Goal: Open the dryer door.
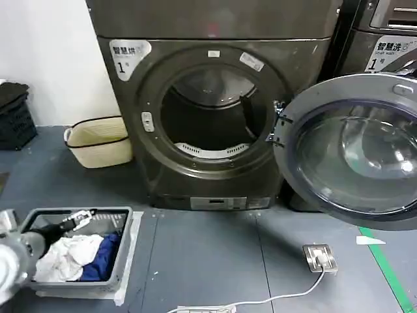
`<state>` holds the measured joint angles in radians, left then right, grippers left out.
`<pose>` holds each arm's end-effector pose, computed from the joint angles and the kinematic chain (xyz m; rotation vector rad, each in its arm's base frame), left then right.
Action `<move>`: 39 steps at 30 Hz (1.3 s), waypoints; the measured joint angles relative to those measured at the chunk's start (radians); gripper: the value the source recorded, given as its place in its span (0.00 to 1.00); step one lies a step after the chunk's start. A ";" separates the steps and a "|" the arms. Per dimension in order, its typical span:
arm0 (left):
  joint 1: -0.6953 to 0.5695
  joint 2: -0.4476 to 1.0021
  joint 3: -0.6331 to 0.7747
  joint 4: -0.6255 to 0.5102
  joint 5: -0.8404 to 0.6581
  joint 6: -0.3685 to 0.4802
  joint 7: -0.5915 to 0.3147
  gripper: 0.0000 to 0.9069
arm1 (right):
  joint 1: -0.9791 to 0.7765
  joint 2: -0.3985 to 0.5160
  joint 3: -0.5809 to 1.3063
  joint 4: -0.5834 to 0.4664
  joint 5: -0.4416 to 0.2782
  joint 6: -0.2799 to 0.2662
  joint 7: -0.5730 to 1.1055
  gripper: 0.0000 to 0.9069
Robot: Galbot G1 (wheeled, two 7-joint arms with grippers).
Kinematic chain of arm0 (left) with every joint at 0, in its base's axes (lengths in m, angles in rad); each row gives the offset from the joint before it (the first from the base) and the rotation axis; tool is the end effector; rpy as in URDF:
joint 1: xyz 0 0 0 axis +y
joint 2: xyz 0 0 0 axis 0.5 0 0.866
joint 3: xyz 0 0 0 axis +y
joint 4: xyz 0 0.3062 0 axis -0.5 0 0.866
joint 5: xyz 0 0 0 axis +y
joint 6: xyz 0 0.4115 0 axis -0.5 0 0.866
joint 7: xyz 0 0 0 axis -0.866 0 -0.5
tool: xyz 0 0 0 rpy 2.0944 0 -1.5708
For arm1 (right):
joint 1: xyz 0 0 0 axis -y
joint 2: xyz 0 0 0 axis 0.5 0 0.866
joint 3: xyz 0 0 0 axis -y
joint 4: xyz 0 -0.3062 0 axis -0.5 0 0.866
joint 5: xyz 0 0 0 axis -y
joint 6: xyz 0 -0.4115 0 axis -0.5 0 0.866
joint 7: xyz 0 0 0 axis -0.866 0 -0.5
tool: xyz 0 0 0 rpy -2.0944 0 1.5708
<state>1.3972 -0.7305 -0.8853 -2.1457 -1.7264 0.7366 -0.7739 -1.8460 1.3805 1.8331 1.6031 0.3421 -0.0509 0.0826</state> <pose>0.3158 0.1430 -0.0769 0.1761 -2.3847 0.5078 -0.0781 -0.4456 -0.2243 -1.6961 -2.1929 0.4947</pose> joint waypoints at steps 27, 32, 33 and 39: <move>-0.040 0.143 -0.025 0.263 -0.524 -0.001 -0.319 1.00 | -0.004 0.013 0.000 -0.004 0.013 0.009 -0.004 1.00; -0.058 0.155 -0.025 0.309 -0.556 0.000 -0.319 1.00 | -0.006 0.011 0.002 -0.010 0.027 0.026 -0.016 1.00; -0.062 0.157 -0.024 0.318 -0.558 0.000 -0.319 1.00 | -0.006 0.012 0.003 -0.010 0.027 0.031 -0.019 1.00; -0.073 0.169 -0.021 0.356 -0.568 0.000 -0.320 1.00 | -0.006 0.019 0.004 -0.013 0.028 0.052 -0.035 1.00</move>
<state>1.3242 -0.5610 -0.9065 -1.7893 -2.2947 0.7363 -1.0942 -1.8523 1.3997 1.8367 1.5898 0.3705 0.0007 0.0471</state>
